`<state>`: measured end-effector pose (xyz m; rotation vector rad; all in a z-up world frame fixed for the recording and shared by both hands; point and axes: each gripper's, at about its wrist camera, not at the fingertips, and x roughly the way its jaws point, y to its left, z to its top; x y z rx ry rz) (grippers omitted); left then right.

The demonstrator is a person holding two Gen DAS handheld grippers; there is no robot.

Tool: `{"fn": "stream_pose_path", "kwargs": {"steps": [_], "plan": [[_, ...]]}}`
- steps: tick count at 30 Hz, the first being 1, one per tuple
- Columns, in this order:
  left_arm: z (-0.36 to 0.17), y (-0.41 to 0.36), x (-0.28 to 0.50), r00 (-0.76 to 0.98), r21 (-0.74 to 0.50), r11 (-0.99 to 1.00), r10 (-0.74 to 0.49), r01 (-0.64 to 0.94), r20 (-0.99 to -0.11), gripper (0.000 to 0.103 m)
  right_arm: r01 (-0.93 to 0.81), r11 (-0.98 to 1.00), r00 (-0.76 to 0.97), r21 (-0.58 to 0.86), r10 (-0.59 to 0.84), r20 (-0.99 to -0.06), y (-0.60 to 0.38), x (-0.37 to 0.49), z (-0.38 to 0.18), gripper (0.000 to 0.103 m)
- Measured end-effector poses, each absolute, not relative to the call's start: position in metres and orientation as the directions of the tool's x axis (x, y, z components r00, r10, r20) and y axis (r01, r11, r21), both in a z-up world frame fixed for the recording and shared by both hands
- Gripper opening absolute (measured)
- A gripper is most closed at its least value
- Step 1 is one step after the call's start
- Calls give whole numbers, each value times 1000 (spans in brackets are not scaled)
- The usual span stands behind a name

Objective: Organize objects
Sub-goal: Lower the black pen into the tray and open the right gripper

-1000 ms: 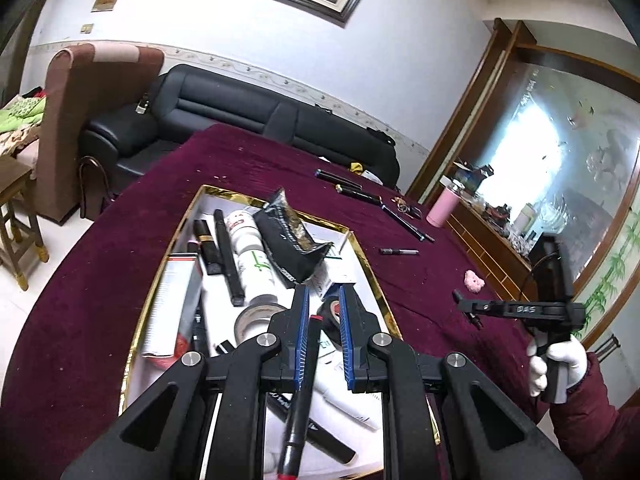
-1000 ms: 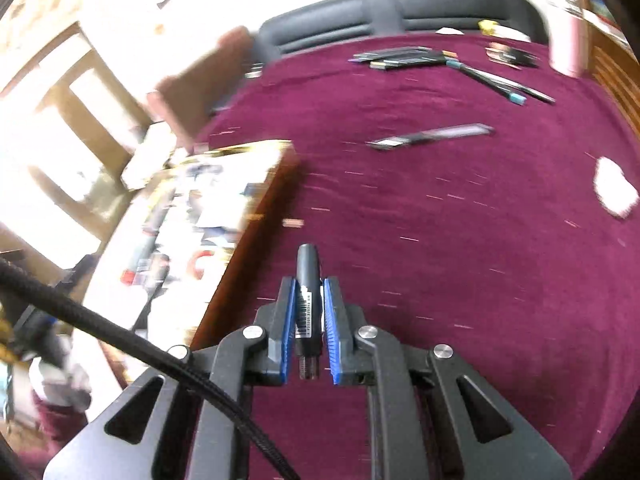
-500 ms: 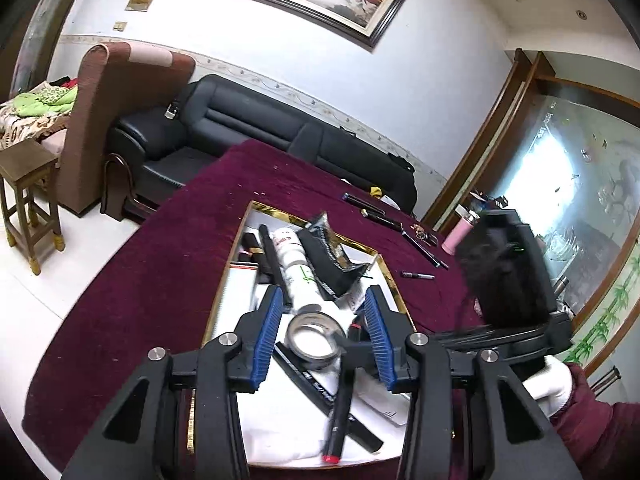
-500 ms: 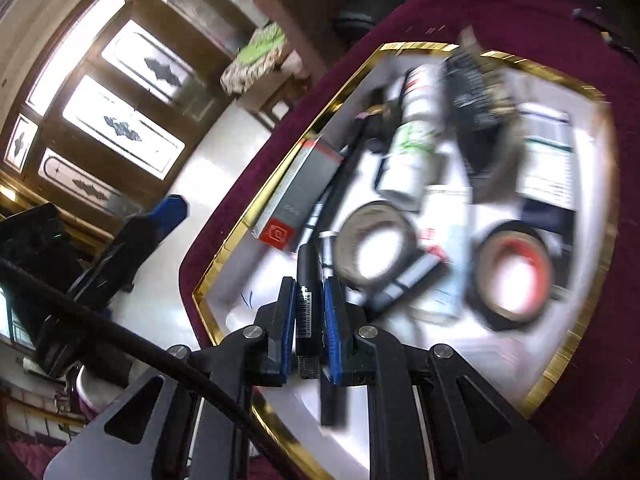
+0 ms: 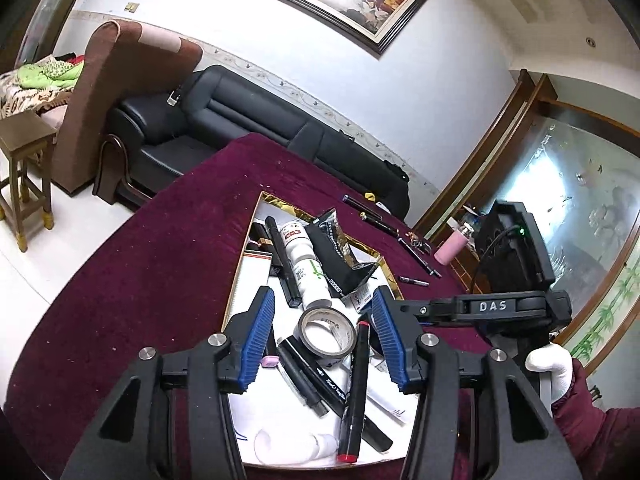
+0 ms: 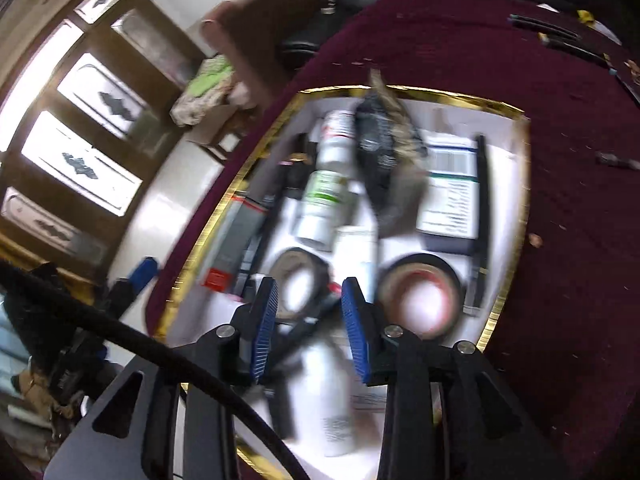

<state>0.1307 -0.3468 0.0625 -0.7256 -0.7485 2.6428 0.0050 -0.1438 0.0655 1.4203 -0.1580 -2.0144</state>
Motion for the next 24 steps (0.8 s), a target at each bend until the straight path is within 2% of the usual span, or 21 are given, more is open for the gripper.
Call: {"fn": "stream_pose_path", "kwargs": {"steps": [5, 10, 18, 24], "plan": [[63, -345, 131, -825, -553, -821, 408, -144, -390, 46, 413, -778, -107, 473, -558, -823, -163, -2, 43, 34], [66, -351, 137, -837, -559, -818, 396, -135, -378, 50, 427, -676, -32, 600, -675, -737, -187, -11, 44, 34], [58, -344, 132, -821, -569, -812, 409, -129, -397, 50, 440, -598, 78, 670, -718, -692, -227, -14, 30, 35], [62, -350, 136, -833, -570, -815, 385, -105, -397, 51, 436, -568, 56, 698, -757, -651, -211, -14, 37, 35]]}}
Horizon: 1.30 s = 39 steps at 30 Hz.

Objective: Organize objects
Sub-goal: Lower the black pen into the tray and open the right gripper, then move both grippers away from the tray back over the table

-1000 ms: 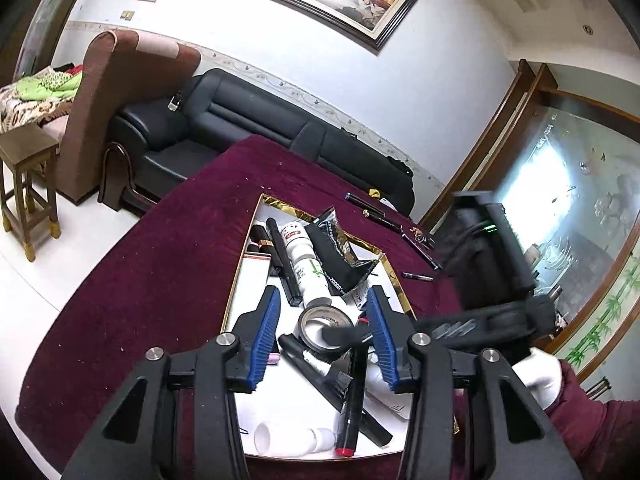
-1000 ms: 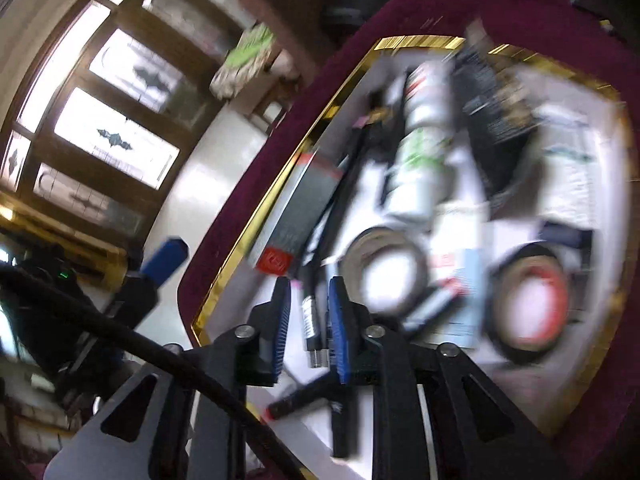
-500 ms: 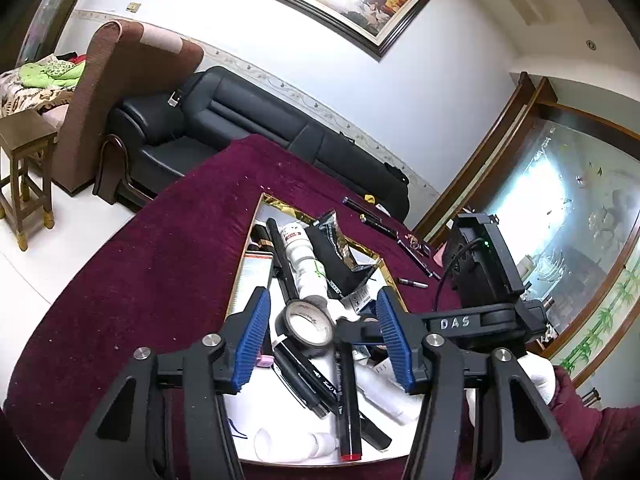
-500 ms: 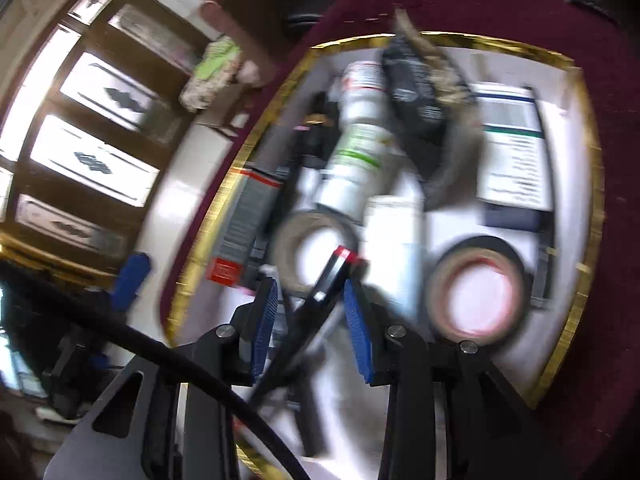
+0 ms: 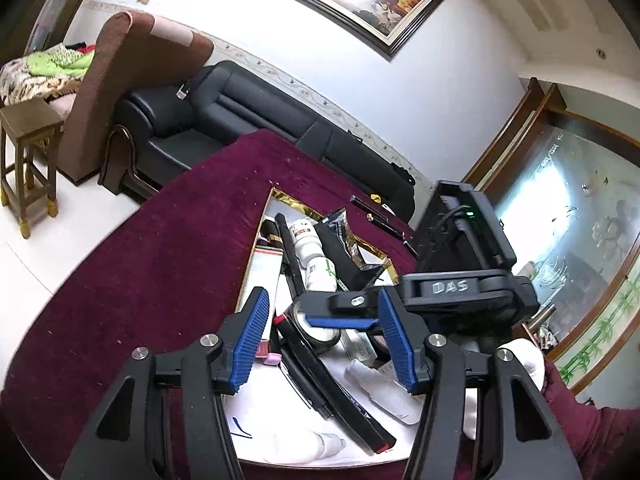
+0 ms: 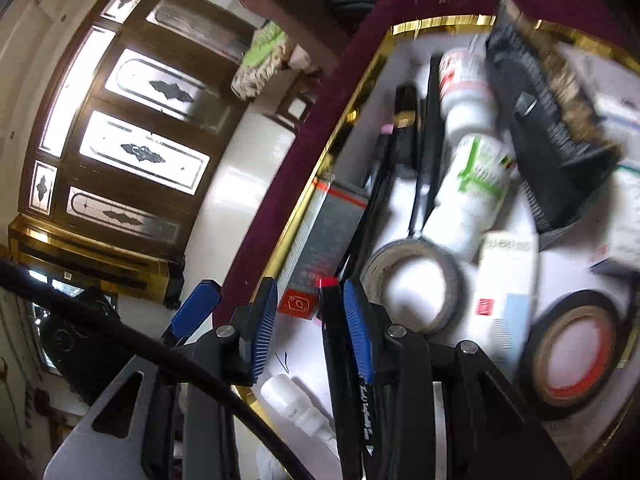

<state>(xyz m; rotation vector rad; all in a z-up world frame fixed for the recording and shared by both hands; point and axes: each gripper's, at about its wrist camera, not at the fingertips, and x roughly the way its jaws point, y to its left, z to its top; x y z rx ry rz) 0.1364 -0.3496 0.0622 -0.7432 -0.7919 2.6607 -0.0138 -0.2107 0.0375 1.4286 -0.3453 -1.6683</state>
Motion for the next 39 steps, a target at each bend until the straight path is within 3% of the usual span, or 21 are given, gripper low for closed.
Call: {"fn": "stream_pose_path", "kwargs": {"steps": [3, 10, 13, 16, 17, 18, 19, 20, 23, 24, 25, 30, 39], "plan": [[67, -346, 136, -836, -558, -822, 383, -114, -394, 55, 441, -580, -8, 685, -766, -643, -176, -10, 55, 35], [83, -323, 132, -830, -511, -847, 384, -143, -404, 78, 444, -703, -243, 555, -691, -680, -87, 6, 86, 36], [97, -309, 134, -837, -513, -835, 415, -197, -355, 101, 434, -810, -449, 394, -573, -686, -39, 25, 115, 36], [118, -289, 135, -837, -516, -804, 478, -295, -267, 101, 343, -929, -723, 136, -354, -593, 12, 59, 157, 37], [125, -280, 135, -833, -511, -797, 495, -323, -246, 101, 303, -950, -784, 80, -296, -545, 26, 71, 167, 55], [132, -266, 133, -825, -498, -787, 521, -365, -219, 101, 259, -965, -839, 42, -247, -484, 38, 82, 178, 91], [137, -254, 130, -818, -487, -781, 538, -392, -205, 101, 224, -973, -880, 52, -225, -419, 56, 93, 185, 103], [141, -241, 127, -804, -478, -771, 562, -422, -196, 101, 213, -973, -892, 90, -232, -387, 65, 96, 187, 103], [144, -190, 110, -746, -447, -748, 626, -490, -228, 101, 182, -946, -737, 269, -312, -599, 104, 68, 163, 102], [145, -166, 103, -731, -427, -756, 629, -497, -264, 101, 124, -943, -687, 309, -306, -658, 116, 59, 147, 94], [145, -150, 98, -721, -409, -765, 627, -498, -295, 101, 93, -942, -677, 322, -297, -673, 127, 59, 137, 93], [140, -75, 76, -705, -272, -833, 553, -482, -444, 101, -12, -957, -689, 290, -202, -696, 169, 70, 112, 93], [127, -4, 38, -734, -11, -899, 363, -437, -574, 101, -135, -955, -689, 264, -101, -718, 247, 48, 106, 93]]}}
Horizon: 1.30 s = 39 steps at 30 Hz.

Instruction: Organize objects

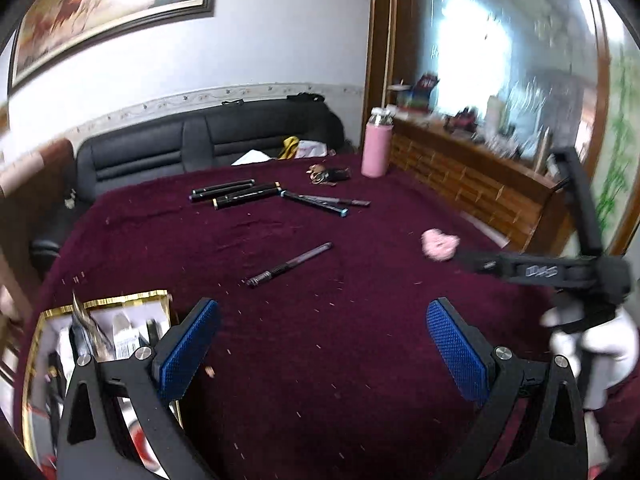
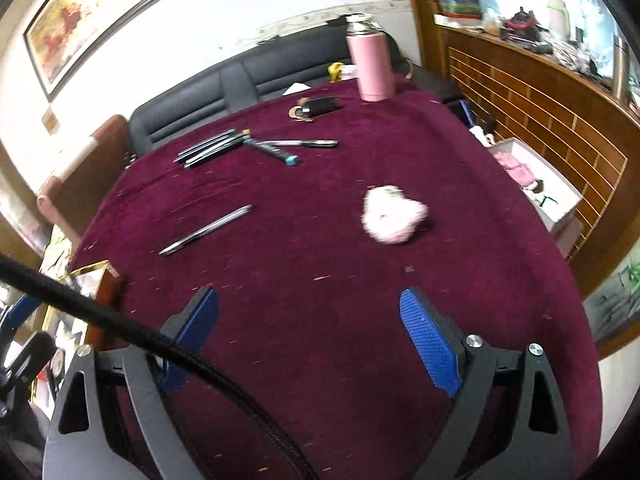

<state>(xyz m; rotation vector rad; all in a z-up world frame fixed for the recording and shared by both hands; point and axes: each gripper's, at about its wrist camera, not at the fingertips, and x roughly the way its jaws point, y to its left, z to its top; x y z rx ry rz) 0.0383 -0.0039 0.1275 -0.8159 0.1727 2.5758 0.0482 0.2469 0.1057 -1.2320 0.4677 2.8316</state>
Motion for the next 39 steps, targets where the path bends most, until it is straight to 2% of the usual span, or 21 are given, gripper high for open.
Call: {"fn": "stream_pose_path", "kwargs": {"steps": [7, 11, 21, 29, 39], "plan": [[99, 26, -4, -703, 64, -914, 261, -400, -661, 101, -192, -940, -680, 283, -80, -729, 277, 21, 92, 93], [85, 36, -17, -679, 75, -913, 242, -401, -693, 101, -204, -940, -671, 273, -69, -738, 284, 4, 84, 93], [67, 50, -38, -645, 110, -905, 203, -410, -737, 101, -277, -954, -634, 114, 93, -768, 295, -54, 66, 93], [58, 54, -48, -626, 125, -899, 187, -420, -757, 101, -282, -951, -583, 129, 63, -810, 302, -68, 34, 93], [48, 60, -63, -593, 111, -898, 184, -426, -784, 101, -306, -936, -634, 176, 62, -771, 314, -56, 40, 93]]}}
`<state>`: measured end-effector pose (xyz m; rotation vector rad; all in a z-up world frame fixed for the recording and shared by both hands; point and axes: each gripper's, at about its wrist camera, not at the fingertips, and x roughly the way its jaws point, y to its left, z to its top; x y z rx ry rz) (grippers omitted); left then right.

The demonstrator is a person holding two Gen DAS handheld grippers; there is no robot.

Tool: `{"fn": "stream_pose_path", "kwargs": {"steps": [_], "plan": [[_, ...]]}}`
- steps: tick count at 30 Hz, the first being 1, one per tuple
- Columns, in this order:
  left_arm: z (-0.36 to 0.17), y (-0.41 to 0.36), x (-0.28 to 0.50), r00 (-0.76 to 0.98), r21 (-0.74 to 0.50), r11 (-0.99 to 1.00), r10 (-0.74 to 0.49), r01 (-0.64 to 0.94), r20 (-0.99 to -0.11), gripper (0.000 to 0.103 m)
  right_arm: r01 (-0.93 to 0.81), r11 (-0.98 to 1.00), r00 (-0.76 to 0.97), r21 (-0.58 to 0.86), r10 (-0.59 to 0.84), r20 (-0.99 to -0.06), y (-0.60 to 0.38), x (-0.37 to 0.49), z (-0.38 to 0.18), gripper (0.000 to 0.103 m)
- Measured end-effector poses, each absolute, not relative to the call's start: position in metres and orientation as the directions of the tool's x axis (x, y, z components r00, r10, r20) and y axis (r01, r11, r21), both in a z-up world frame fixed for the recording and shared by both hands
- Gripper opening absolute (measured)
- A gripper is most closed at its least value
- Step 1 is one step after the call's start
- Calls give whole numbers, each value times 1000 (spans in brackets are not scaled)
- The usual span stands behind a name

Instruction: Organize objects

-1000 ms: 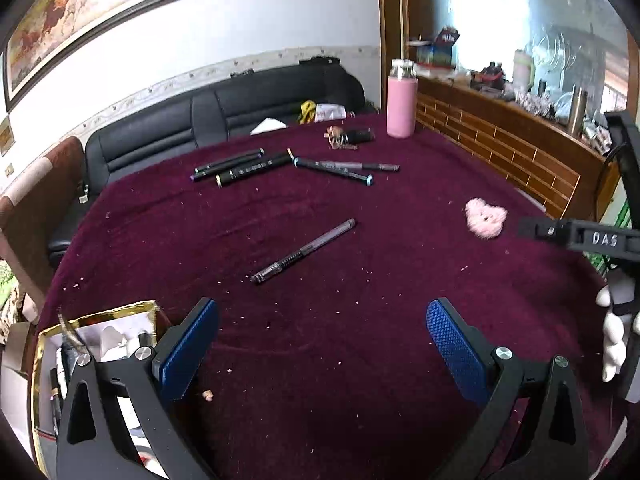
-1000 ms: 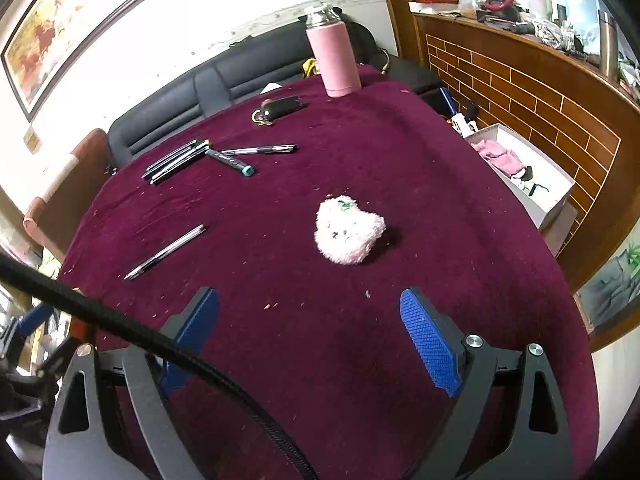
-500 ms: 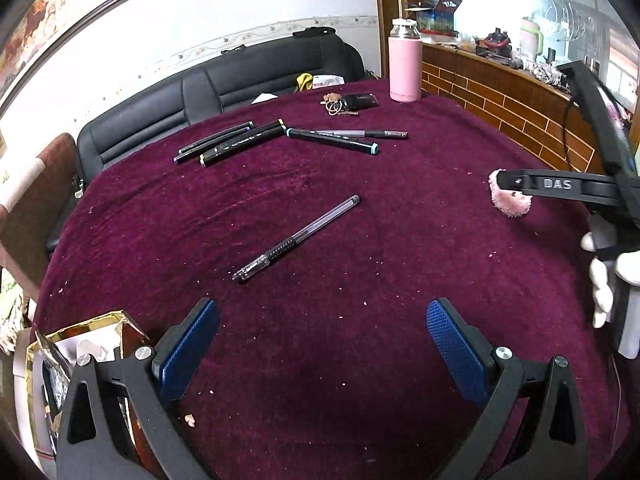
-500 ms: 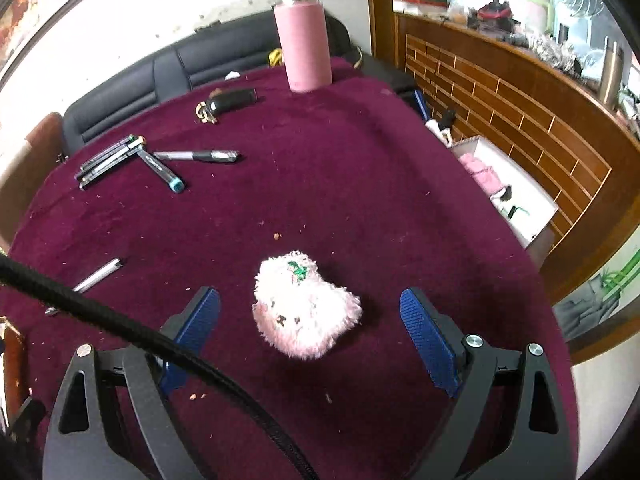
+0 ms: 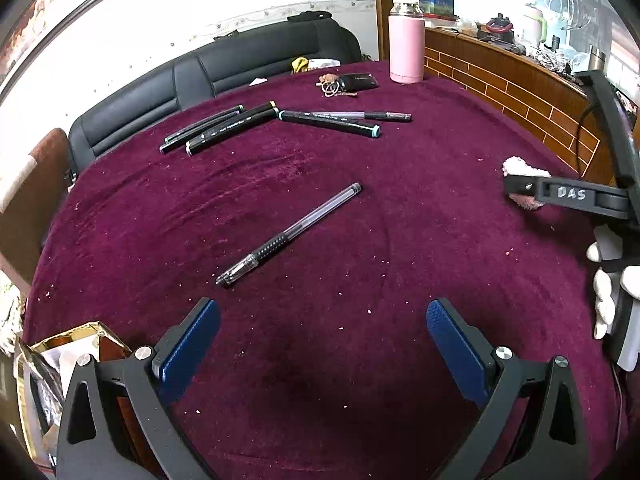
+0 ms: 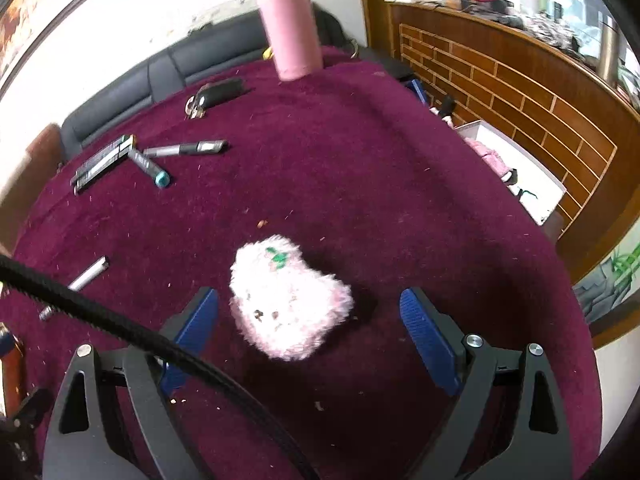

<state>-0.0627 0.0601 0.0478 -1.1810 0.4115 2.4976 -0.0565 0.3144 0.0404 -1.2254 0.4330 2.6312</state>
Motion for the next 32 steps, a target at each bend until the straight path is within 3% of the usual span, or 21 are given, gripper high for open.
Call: {"fn": "stream_pose_path", "kwargs": {"steps": [5, 8, 15, 18, 21, 24, 32], "plan": [[54, 45, -52, -598, 96, -913, 178, -397, -781, 101, -320, -935, -694, 154, 121, -710, 310, -47, 58, 93], [77, 18, -30, -662, 39, -940, 210, -340, -720, 101, -279, -957, -747, 75, 167, -643, 281, -35, 80, 93], [150, -74, 49, -857, 30, -982, 147, -186, -494, 101, 104, -995, -779, -15, -72, -623, 114, 16, 126, 93], [159, -124, 69, -868, -97, -994, 92, -50, -488, 101, 253, -967, -729, -1, -190, -657, 42, 36, 121, 93], [141, -179, 77, -825, -293, -956, 146, 24, -545, 101, 347, -938, -672, -2, -247, -699, -14, 52, 107, 93], [121, -214, 91, -805, -403, -914, 206, 45, -557, 101, 392, -920, -649, -23, -258, -715, -45, 69, 98, 93], [100, -240, 119, -793, -177, -949, -105, 259, -600, 101, 376, -923, -655, -80, -203, -728, -64, 81, 93, 94]]}}
